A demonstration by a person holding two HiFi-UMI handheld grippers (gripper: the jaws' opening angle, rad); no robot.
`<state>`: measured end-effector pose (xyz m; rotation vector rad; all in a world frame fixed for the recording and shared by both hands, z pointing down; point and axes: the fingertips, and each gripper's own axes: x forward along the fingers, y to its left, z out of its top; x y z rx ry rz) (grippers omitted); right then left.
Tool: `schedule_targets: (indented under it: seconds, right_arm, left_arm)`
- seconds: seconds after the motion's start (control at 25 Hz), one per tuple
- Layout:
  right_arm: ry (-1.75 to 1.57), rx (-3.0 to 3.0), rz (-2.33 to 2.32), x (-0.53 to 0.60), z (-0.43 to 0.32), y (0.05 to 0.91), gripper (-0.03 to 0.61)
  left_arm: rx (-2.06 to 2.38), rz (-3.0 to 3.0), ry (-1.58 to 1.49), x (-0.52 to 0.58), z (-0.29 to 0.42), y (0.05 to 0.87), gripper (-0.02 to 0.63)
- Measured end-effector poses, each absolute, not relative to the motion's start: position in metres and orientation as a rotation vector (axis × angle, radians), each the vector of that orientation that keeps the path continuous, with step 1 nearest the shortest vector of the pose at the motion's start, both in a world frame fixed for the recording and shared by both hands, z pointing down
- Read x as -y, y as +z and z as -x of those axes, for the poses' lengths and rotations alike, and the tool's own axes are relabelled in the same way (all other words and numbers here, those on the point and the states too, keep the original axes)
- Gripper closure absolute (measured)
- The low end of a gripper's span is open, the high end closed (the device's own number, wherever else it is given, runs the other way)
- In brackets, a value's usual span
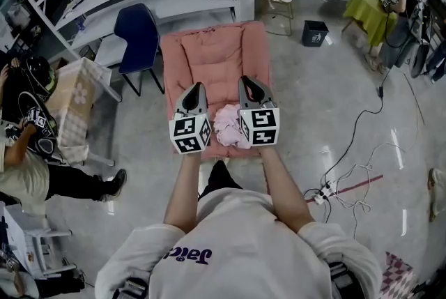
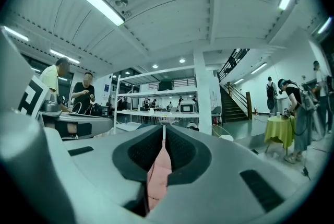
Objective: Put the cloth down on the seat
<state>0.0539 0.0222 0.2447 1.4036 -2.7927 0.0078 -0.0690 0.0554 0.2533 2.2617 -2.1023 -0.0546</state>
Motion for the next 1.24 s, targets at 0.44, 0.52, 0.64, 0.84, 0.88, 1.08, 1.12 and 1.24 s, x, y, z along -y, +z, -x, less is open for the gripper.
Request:
schedule_targets:
  seconds: [0.44,0.52,0.64,0.84,0.88,1.08,1.12,1.24]
  right_arm:
    - [0.035,2.756,-1.439,-0.025,-0.063,0.251,0.563]
    - [0.042,2.759,-1.437,-0.028,-0.059,0.252,0.563]
    - [0.045,2.759,-1.432,-0.029,-0.054,0.255,0.563]
    - [0.041,2.763,-1.429,-0.024,-0.044,0.252,0.563]
    - [0.037,2.767,-1.425,-0.023,-0.042,0.251,0.563]
    - [0.04,2.768,-1.397,-0.02,-0.03,0.254,0.563]
    - [0.041,2.769,-1.39,-0.02,-0.027,0.254,0.563]
    - [0.039,2.771,-1.374,-0.018,-0.019,0.255,0.563]
  left_arm:
    - [2.12,-2.268,-0.022,-0.064,0.062,0.255,0.599]
    - [2.116,-2.278,-0.023,-0.068,0.065,0.255,0.6]
    - [2.114,-2.287,-0.016,-0.071,0.068,0.257,0.599]
    - [2.112,-2.277,-0.029,-0.069,0.077,0.256,0.598]
    - [2.116,-2.275,-0.038,-0.068,0.08,0.254,0.598]
    - [2.13,-2.264,-0.042,-0.065,0.089,0.25,0.6]
    - [2.13,-2.259,-0.041,-0.065,0.091,0.25,0.6]
    - [2.132,-2.249,-0.036,-0.062,0.097,0.251,0.599]
